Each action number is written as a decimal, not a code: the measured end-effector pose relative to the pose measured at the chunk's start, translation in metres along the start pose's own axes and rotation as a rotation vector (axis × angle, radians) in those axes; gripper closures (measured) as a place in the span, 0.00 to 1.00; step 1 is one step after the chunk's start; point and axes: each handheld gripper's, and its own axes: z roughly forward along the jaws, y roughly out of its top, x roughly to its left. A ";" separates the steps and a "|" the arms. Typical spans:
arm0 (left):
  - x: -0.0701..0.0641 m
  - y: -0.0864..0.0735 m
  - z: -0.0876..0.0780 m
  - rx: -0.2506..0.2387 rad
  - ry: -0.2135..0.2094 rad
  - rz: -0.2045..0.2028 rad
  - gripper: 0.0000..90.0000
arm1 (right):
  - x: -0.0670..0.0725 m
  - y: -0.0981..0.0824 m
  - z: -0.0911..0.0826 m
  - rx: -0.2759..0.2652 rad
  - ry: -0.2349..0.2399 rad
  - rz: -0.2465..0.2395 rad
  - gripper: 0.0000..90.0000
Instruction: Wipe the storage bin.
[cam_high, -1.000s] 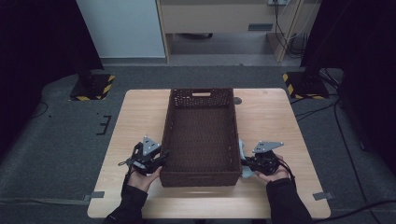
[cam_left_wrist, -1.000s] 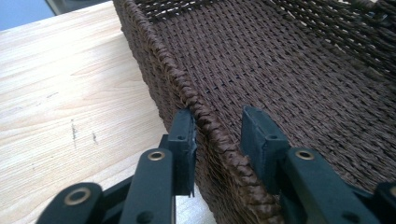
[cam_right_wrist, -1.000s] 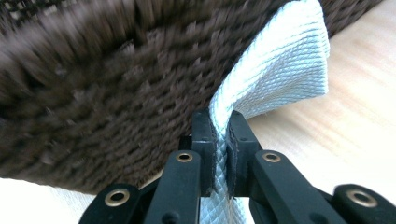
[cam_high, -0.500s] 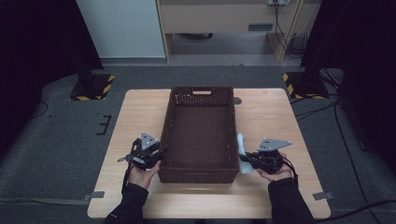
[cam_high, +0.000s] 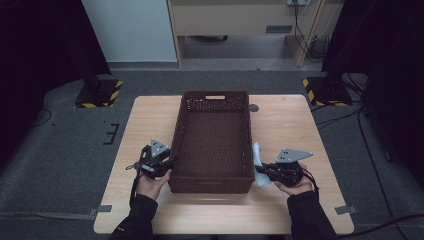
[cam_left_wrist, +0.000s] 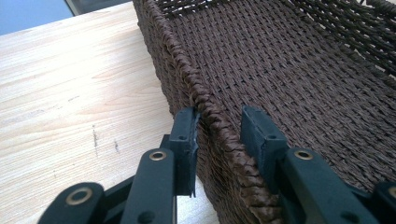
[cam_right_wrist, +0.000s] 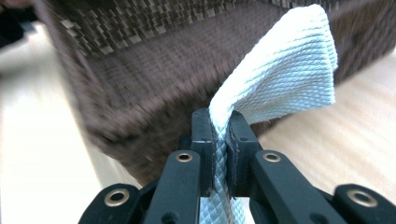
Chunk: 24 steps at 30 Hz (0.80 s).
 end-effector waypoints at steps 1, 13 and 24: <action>0.000 0.000 0.000 0.001 0.000 0.000 0.72 | 0.001 0.001 -0.001 -0.003 0.004 0.000 0.94; 0.001 0.000 0.000 0.004 -0.002 -0.002 0.71 | 0.009 -0.032 0.021 0.189 0.016 0.032 0.94; 0.001 0.000 0.000 0.004 -0.001 -0.002 0.70 | 0.025 -0.009 -0.017 -0.003 0.017 -0.022 0.94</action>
